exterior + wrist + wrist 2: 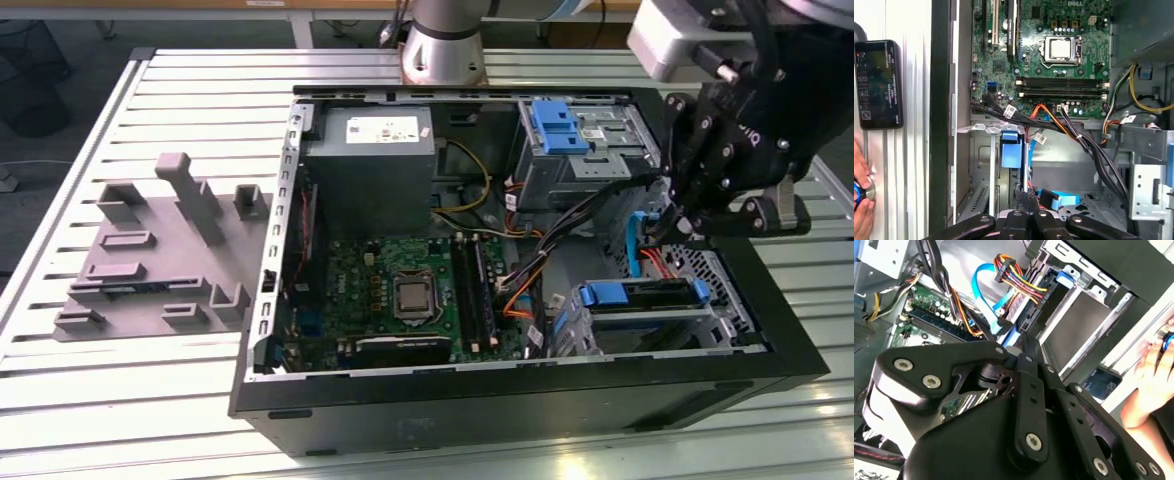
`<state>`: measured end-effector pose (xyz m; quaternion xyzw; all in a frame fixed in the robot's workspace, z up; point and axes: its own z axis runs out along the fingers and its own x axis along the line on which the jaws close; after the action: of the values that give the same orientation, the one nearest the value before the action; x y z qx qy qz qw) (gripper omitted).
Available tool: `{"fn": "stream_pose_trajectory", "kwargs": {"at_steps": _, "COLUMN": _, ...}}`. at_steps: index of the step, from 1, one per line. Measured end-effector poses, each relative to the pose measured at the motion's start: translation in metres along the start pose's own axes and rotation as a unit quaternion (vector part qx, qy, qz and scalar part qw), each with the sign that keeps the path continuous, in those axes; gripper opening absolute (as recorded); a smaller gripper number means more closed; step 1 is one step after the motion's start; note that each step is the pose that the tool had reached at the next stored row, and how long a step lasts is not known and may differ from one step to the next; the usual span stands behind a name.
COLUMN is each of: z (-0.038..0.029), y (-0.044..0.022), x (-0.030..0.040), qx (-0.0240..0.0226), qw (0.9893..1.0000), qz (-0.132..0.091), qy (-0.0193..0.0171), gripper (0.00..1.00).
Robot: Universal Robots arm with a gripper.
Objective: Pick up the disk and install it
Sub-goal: 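Insert the second disk wire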
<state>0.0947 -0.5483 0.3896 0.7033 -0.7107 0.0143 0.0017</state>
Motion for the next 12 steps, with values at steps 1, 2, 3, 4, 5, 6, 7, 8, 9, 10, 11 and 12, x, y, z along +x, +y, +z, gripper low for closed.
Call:
{"fn": "stream_pose_trajectory", "kwargs": {"at_steps": 1, "z": -0.0016, "y": 0.0, "x": -0.0003, "qx": 0.0, "qw": 1.0, "qz": 0.0, "qy": 0.0, "gripper": 0.11}}
{"fn": "stream_pose_trajectory", "kwargs": {"at_steps": 2, "z": -0.0019, "y": 0.0, "x": -0.0003, "qx": 0.0, "qw": 1.0, "qz": 0.0, "qy": 0.0, "gripper": 0.11}}
{"fn": "stream_pose_trajectory", "kwargs": {"at_steps": 3, "z": -0.0019, "y": 0.0, "x": -0.0004, "qx": 0.0, "qw": 1.0, "qz": 0.0, "qy": -0.0001, "gripper": 0.11}}
{"fn": "stream_pose_trajectory", "kwargs": {"at_steps": 4, "z": -0.0019, "y": 0.0001, "x": -0.0004, "qx": 0.0, "qw": 1.0, "qz": 0.0, "qy": -0.0001, "gripper": 0.11}}
{"fn": "stream_pose_trajectory", "kwargs": {"at_steps": 5, "z": -0.0019, "y": 0.0006, "x": -0.0003, "qx": 0.0, "qw": 1.0, "qz": 0.0, "qy": -0.0001, "gripper": 0.11}}
{"fn": "stream_pose_trajectory", "kwargs": {"at_steps": 6, "z": -0.0019, "y": 0.0011, "x": -0.0003, "qx": 0.0, "qw": 1.0, "qz": 0.0, "qy": -0.0001, "gripper": 0.11}}
{"fn": "stream_pose_trajectory", "kwargs": {"at_steps": 7, "z": -0.002, "y": 0.0018, "x": -0.0004, "qx": 0.0, "qw": 1.0, "qz": 0.0, "qy": -0.0001, "gripper": 0.11}}
{"fn": "stream_pose_trajectory", "kwargs": {"at_steps": 8, "z": -0.0021, "y": 0.0025, "x": -0.0007, "qx": 0.0, "qw": 1.0, "qz": 0.0, "qy": -0.0001, "gripper": 0.11}}
{"fn": "stream_pose_trajectory", "kwargs": {"at_steps": 9, "z": -0.0021, "y": 0.0028, "x": -0.0011, "qx": 0.0, "qw": 1.0, "qz": 0.0, "qy": -0.0001, "gripper": 0.11}}
{"fn": "stream_pose_trajectory", "kwargs": {"at_steps": 10, "z": -0.002, "y": 0.0027, "x": -0.0019, "qx": 0.0, "qw": 1.0, "qz": 0.0, "qy": -0.0001, "gripper": 0.11}}
{"fn": "stream_pose_trajectory", "kwargs": {"at_steps": 11, "z": -0.0021, "y": 0.0028, "x": -0.0033, "qx": 0.0, "qw": 1.0, "qz": 0.0, "qy": -0.0001, "gripper": 0.11}}
{"fn": "stream_pose_trajectory", "kwargs": {"at_steps": 12, "z": -0.0021, "y": 0.0029, "x": -0.0055, "qx": 0.0, "qw": 1.0, "qz": 0.0, "qy": -0.0001, "gripper": 0.11}}
